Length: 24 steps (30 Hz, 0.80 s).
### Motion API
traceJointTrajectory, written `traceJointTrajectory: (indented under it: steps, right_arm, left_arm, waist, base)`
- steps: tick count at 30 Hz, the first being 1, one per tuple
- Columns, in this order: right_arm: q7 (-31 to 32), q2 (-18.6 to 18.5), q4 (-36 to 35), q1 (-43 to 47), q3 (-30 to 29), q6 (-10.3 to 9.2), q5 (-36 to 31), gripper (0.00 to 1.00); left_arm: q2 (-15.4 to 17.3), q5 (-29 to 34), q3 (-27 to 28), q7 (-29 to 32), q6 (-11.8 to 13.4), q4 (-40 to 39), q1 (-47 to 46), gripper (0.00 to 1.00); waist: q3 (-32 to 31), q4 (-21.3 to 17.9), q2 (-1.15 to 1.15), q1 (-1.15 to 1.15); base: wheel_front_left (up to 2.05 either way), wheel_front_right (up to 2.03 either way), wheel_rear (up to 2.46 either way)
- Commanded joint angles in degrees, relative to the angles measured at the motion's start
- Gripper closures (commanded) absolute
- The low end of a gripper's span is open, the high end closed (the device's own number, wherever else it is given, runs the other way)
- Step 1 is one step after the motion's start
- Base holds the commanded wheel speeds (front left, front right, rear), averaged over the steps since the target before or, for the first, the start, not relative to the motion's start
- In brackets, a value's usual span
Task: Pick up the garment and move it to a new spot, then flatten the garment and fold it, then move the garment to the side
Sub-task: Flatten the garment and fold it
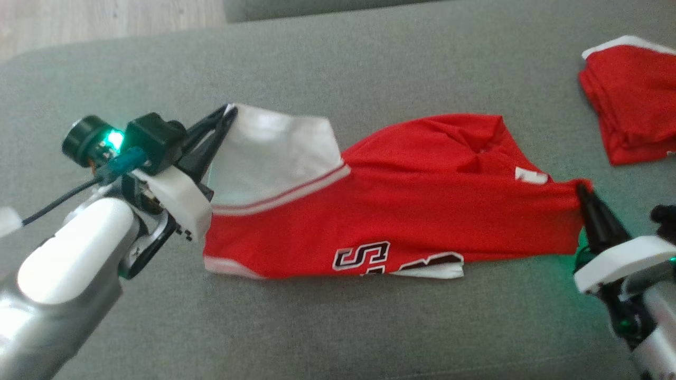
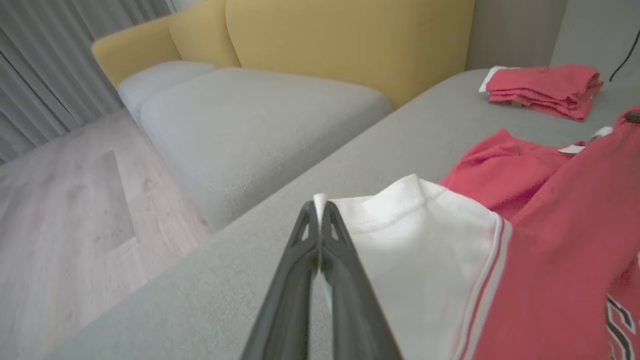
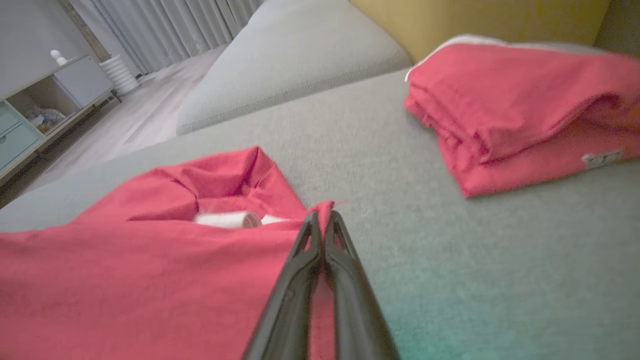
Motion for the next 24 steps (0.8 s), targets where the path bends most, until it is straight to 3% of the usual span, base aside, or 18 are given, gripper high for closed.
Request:
traceJointTrajectory:
  steps: [1, 10, 15, 20, 24]
  right_arm:
    - [-1.4, -2.6, -1.9, -1.6, 0.1, 0.37, -0.6, 1.0]
    - [-3.2, -9.3, -14.2, -2.9, -6.3, 0.37, -3.2, 1.0]
    - [1.3, -12.3, -24.8, -4.5, -12.9, 0.37, -5.7, 1.0]
    - [8.6, -12.7, -31.3, -10.0, -15.1, 0.37, -10.4, 1.0]
    - [13.0, -11.8, -29.9, -16.4, -13.2, 0.37, -11.9, 1.0]
  left_arm:
    - [3.0, 0.7, 3.8, -1.4, 0.6, -2.2, -2.0, 1.0]
    - [8.8, 3.0, 10.1, -10.5, 5.2, -14.3, -2.2, 1.0]
    - [12.5, 2.5, 14.2, -8.9, 7.0, -22.9, -5.3, 1.0]
    - [11.9, 0.1, 16.5, -6.0, 5.1, -24.7, -12.3, 1.0]
    - [9.0, -1.4, 15.8, -4.2, 1.7, -19.0, -18.4, 1.0]
  waist:
    - [-1.6, 0.2, 0.0, 0.0]
    - [-11.4, -0.2, 0.0, 0.0]
    - [-14.1, 0.2, 0.0, 0.0]
    - [-14.6, 1.3, 0.0, 0.0]
    - [-13.5, 2.9, 0.0, 0.0]
  base:
    - [0.0, 0.0, 0.0]
    - [0.0, 0.0, 0.0]
    - [0.0, 0.0, 0.0]
    - [0.0, 0.0, 0.0]
    - [0.0, 0.0, 0.0]
